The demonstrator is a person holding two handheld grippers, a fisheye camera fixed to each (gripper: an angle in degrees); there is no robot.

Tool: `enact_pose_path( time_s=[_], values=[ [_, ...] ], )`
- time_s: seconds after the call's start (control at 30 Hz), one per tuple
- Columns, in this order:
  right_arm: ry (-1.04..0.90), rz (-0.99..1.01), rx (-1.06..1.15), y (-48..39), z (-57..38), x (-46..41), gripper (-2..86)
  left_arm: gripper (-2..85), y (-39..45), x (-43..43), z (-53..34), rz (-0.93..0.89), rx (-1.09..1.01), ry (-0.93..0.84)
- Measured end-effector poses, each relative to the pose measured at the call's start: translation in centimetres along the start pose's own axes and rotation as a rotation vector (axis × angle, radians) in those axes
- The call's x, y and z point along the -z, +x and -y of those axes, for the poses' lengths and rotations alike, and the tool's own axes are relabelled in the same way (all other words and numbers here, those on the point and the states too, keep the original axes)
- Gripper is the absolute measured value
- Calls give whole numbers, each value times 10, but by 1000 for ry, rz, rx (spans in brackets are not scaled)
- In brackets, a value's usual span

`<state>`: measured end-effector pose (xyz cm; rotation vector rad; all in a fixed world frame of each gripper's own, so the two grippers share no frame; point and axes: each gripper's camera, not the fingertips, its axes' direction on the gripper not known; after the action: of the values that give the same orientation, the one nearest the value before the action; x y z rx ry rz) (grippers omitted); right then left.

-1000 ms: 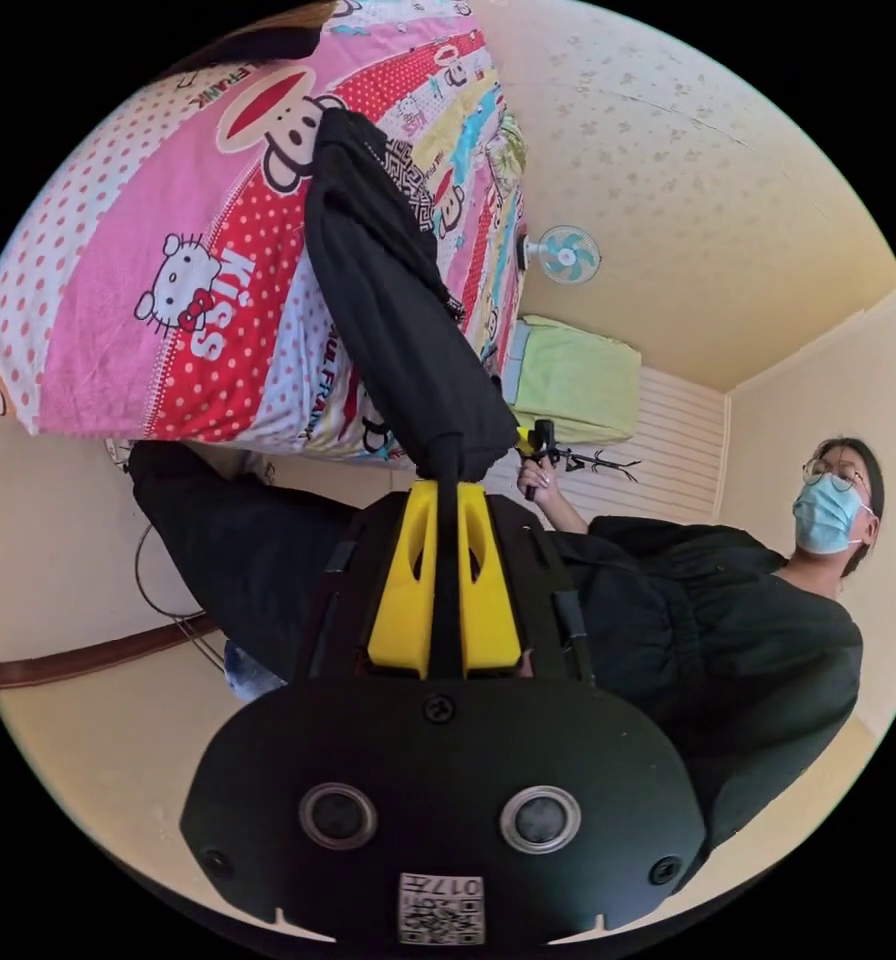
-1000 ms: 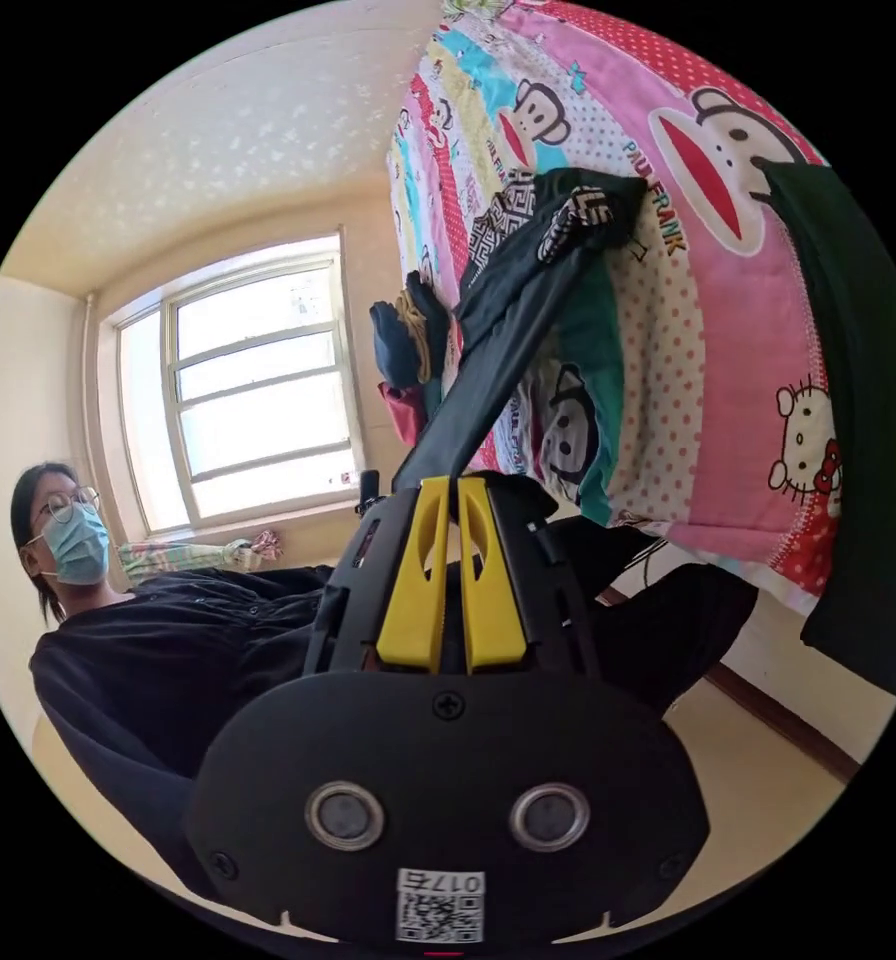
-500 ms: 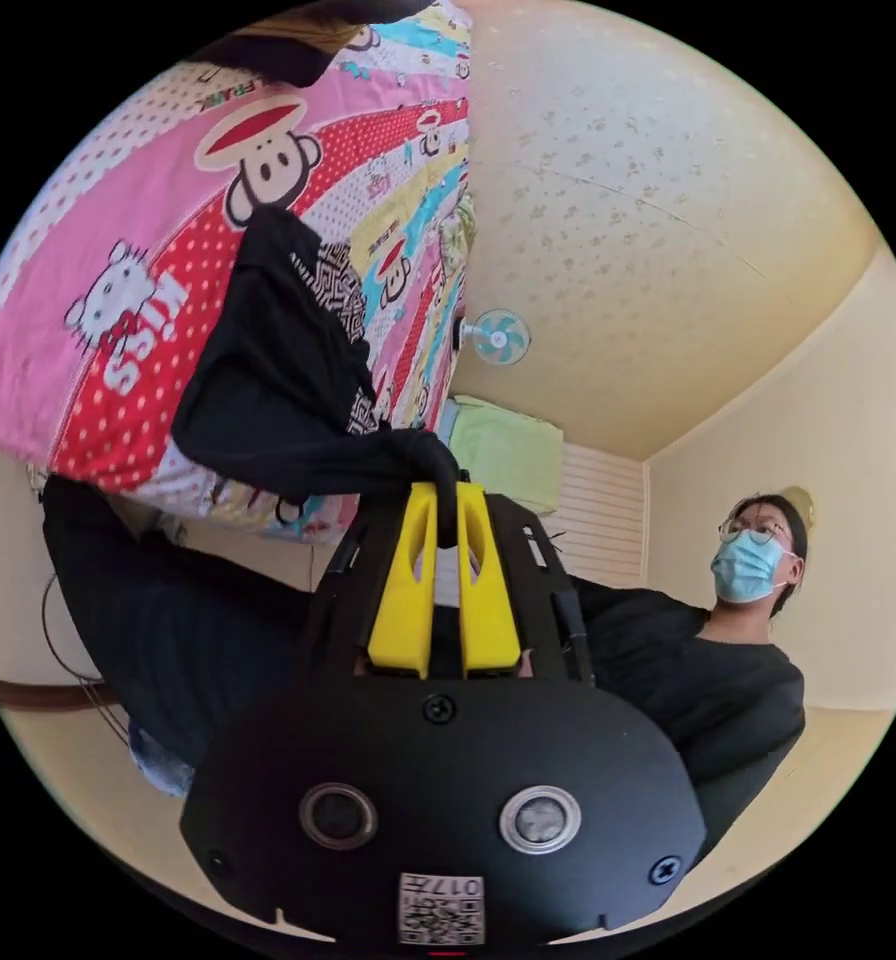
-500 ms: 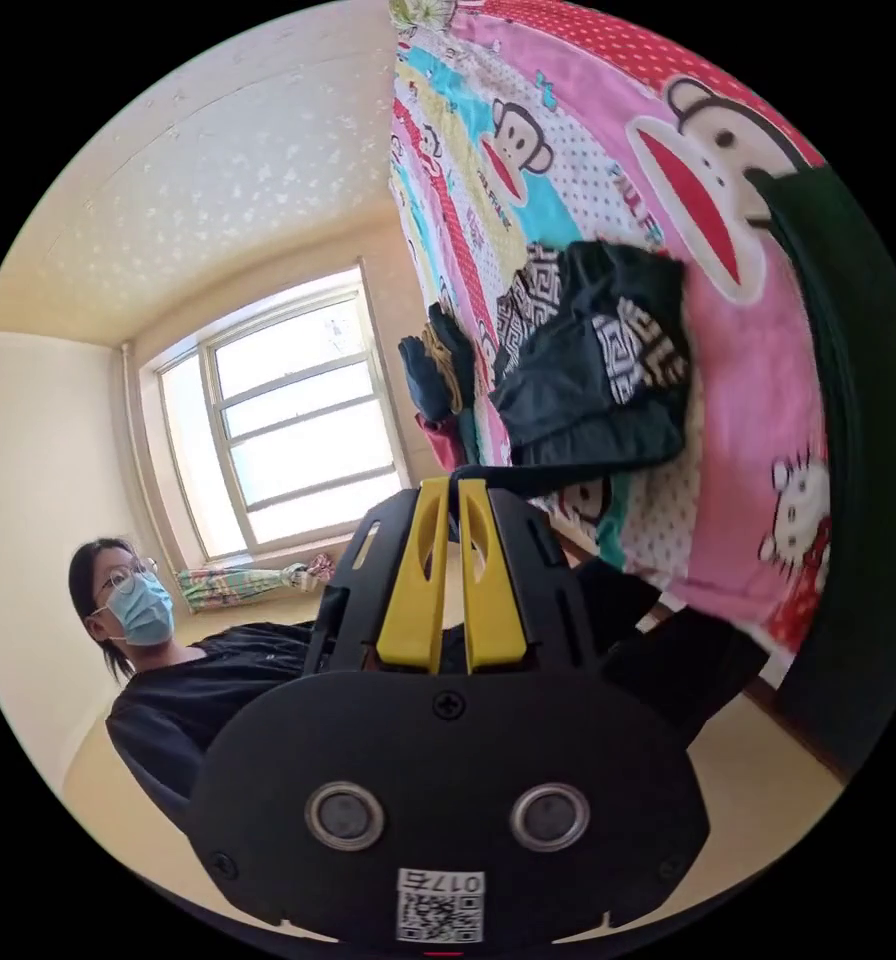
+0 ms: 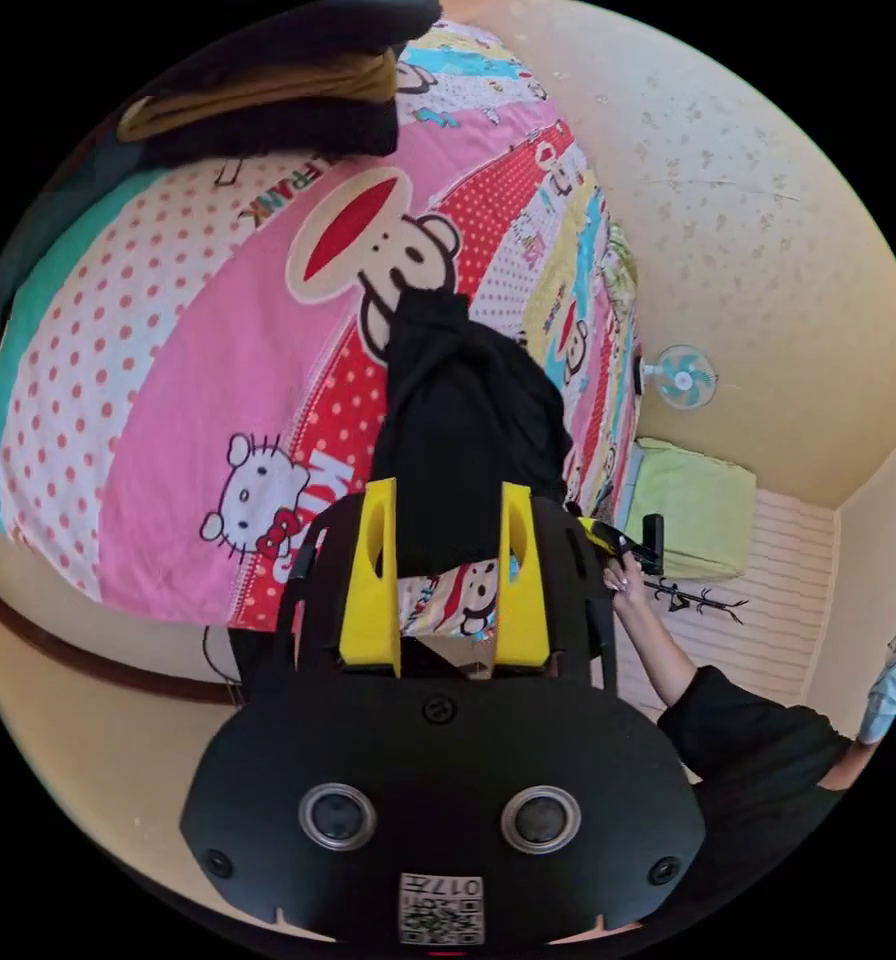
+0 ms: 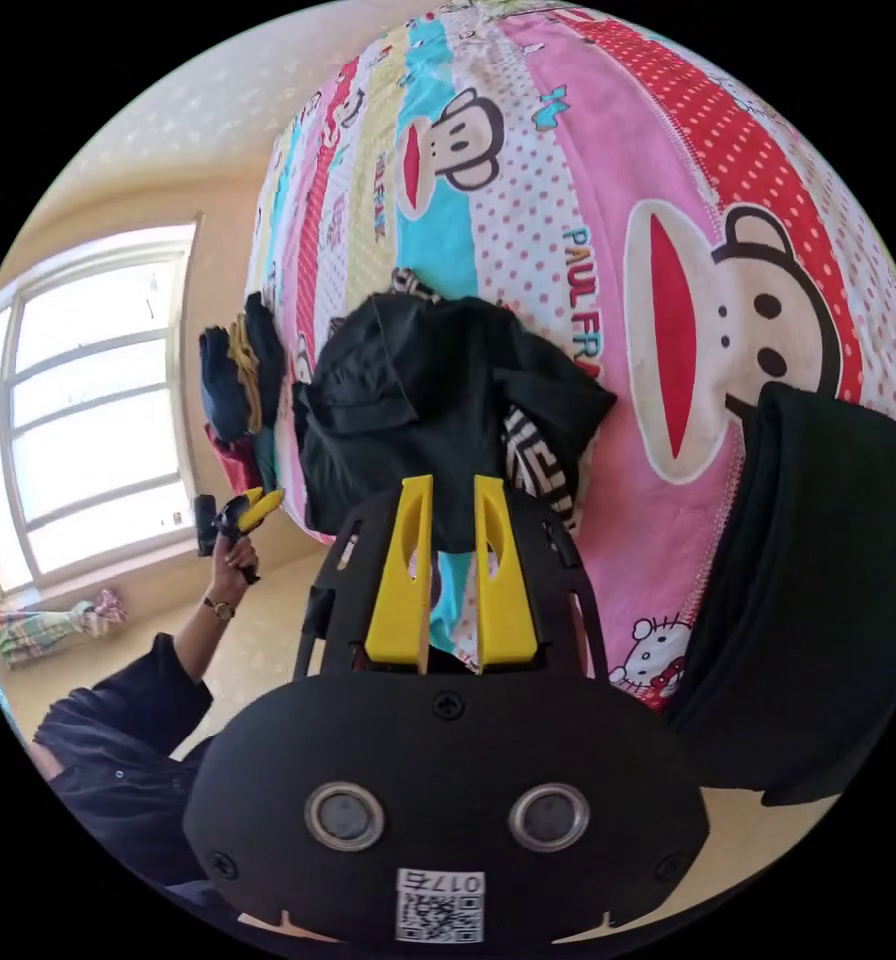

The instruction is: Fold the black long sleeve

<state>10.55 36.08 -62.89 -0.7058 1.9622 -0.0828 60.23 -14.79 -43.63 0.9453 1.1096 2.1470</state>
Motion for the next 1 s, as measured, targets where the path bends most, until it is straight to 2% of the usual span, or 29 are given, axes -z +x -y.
enact_pose_path(
  time_s=[0.13, 0.27, 0.33, 0.47, 0.53, 0.63, 0.73, 0.83, 0.9, 1.0],
  values=[
    [-44, -138, 16, -9, -27, -34, 42, 145, -23, -38, -15, -13, 49, -109],
    [-67, -208, 29, -22, -44, -29, 18, 49, -12, -56, -21, 22, -20, -219],
    [-53, -210, 29, -27, -63, -14, 14, 46, -8, -50, -26, -6, -56, -228],
    [-86, -273, 20, -24, -90, -10, 22, 47, -27, -33, -39, -23, 0, -225],
    [-27, -240, 81, -36, -93, -6, 45, 45, -35, -30, -42, -20, 28, -217],
    [52, -263, 114, -59, -74, -5, 77, 87, -37, -28, -41, -8, 24, -206],
    [25, -299, 134, -69, -45, -24, 77, 122, -28, -35, -33, -7, 1, -214],
    [-89, -361, 100, -64, -27, -53, 51, 111, -20, -52, -22, 40, -2, -267],
    [-136, -378, 107, -66, -29, -57, 31, 51, -16, -63, -17, 64, -7, -331],
    [-67, -388, 107, -78, -54, -30, 21, 44, -5, -52, -23, 14, -110, -323]
  ],
)
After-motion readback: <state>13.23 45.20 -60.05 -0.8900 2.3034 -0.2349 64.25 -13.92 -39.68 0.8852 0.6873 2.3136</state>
